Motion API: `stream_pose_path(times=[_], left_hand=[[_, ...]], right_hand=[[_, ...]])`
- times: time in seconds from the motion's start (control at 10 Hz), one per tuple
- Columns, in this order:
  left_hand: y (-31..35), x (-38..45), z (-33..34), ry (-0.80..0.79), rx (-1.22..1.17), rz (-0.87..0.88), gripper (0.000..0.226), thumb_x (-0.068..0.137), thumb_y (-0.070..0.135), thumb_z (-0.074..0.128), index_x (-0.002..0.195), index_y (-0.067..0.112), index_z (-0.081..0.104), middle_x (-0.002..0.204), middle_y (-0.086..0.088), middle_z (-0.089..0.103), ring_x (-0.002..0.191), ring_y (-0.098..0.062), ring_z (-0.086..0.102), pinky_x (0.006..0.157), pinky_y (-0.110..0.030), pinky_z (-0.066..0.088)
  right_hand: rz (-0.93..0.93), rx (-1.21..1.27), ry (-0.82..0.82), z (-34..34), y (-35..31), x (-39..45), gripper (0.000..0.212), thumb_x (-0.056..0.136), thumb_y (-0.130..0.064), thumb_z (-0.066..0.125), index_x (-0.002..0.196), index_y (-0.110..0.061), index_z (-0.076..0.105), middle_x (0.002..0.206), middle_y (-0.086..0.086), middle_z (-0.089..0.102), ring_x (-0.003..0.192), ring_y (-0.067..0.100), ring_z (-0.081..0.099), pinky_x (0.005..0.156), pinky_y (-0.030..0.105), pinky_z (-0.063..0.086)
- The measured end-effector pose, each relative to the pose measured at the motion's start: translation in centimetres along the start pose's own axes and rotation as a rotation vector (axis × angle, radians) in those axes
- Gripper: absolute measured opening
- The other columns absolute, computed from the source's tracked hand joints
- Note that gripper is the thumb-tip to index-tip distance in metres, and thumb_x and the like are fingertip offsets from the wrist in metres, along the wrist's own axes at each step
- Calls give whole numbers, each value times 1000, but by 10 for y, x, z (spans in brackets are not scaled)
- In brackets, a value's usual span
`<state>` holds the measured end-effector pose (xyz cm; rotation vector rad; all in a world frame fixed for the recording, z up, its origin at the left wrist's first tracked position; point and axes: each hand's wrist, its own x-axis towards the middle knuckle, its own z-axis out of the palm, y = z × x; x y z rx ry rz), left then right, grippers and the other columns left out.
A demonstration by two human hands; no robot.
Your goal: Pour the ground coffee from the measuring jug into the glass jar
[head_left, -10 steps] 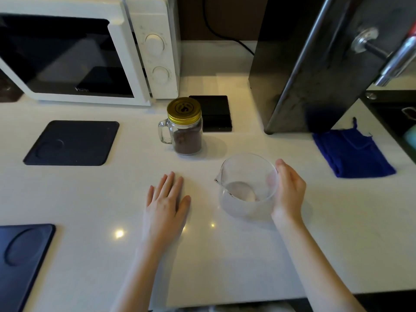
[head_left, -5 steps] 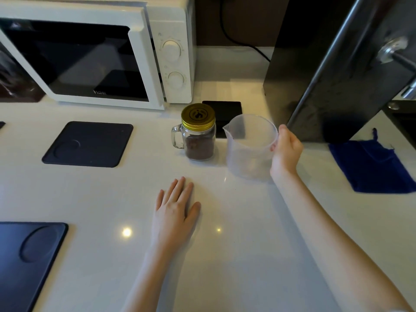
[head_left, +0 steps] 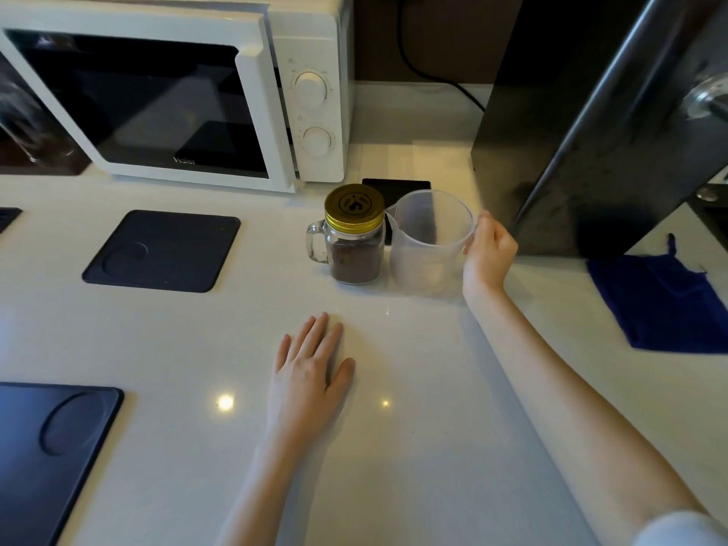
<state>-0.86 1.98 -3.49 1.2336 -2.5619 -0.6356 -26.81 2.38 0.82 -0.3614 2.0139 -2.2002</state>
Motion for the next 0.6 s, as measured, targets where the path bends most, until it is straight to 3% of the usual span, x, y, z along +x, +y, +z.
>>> stream_pose_path(times=[0.2,0.4,0.5,0.6], left_hand=[[0,1,0,4,6,11,67,81,58,16,140,30,31,154,6,23,144,-13,13,115,-35,3],[0,0,0,8,11,16,66,81,56,18,139,29,33,154,5,24,143,-13,14,115,-36,5],[1,0,-1,-8,22,19,66,81,57,16,139,29,32,154,5,23,144,-13,13,115,-36,4],[-1,0,-1,3,18,30,66,82,56,17,139,29,33,154,4,25,143,-14,14,115,-36,5]], right_hand=[[68,-37,-48,-7,-4,1,41,93,-22,46,52,-17,41,54,-2,43,55,9,41,62,25,36],[-18,-62,-63,-25,-39,-3,22,90,-18,49,69,-20,50,69,-4,51,68,9,48,72,25,41],[-145,107,-86,-41,-95,-16,14,87,-10,50,77,-19,55,73,-2,58,71,11,55,76,30,48],[-325,436,-212,-73,-161,-19,13,82,-8,46,79,-15,57,68,0,59,68,17,56,71,32,48]])
